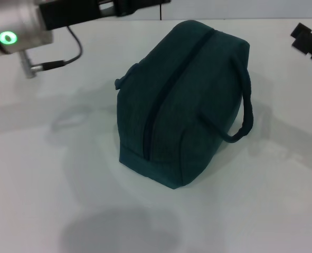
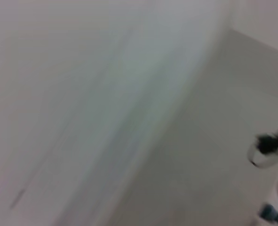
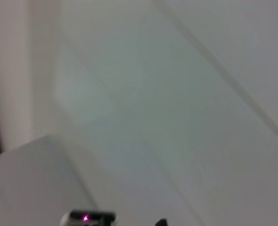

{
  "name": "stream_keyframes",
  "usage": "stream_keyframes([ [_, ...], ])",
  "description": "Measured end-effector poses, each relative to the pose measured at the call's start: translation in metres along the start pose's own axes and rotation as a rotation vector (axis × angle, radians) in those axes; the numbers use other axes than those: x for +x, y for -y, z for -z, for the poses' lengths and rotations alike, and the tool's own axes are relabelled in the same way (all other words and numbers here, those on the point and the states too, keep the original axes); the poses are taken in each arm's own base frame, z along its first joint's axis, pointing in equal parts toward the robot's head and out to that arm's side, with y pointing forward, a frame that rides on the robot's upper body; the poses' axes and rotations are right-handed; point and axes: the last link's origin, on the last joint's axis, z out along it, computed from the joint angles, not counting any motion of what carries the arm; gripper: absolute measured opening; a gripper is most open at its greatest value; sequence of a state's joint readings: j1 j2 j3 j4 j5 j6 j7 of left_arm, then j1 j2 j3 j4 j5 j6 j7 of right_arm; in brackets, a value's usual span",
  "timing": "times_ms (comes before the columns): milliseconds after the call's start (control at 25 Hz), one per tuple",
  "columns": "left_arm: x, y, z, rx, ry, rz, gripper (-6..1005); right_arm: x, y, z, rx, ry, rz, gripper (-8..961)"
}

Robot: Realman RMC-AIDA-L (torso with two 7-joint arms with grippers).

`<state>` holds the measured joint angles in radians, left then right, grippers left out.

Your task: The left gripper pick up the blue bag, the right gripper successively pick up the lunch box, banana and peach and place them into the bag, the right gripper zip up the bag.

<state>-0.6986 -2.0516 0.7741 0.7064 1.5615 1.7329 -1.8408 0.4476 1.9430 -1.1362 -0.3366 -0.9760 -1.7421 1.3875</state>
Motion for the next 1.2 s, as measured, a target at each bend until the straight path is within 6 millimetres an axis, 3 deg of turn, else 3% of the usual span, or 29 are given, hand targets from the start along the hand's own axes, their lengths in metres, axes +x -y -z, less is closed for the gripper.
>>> stream_keyframes([
  [160,-0.001,-0.016,0.015,-0.071,0.076,-0.098,893,0.001,-0.019,-0.007,-0.164,-0.101,0.18,860],
  [320,-0.013,-0.03,0.036,-0.084,0.154,-0.207,889,0.016,-0.031,-0.013,-0.283,-0.24,0.31,860],
  [640,-0.044,-0.042,0.073,-0.044,0.166,-0.264,888,0.035,-0.04,-0.03,-0.376,-0.335,0.348,859],
  [1200,-0.08,-0.061,0.091,-0.099,0.197,-0.265,887,0.049,-0.035,-0.053,-0.384,-0.408,0.319,858],
])
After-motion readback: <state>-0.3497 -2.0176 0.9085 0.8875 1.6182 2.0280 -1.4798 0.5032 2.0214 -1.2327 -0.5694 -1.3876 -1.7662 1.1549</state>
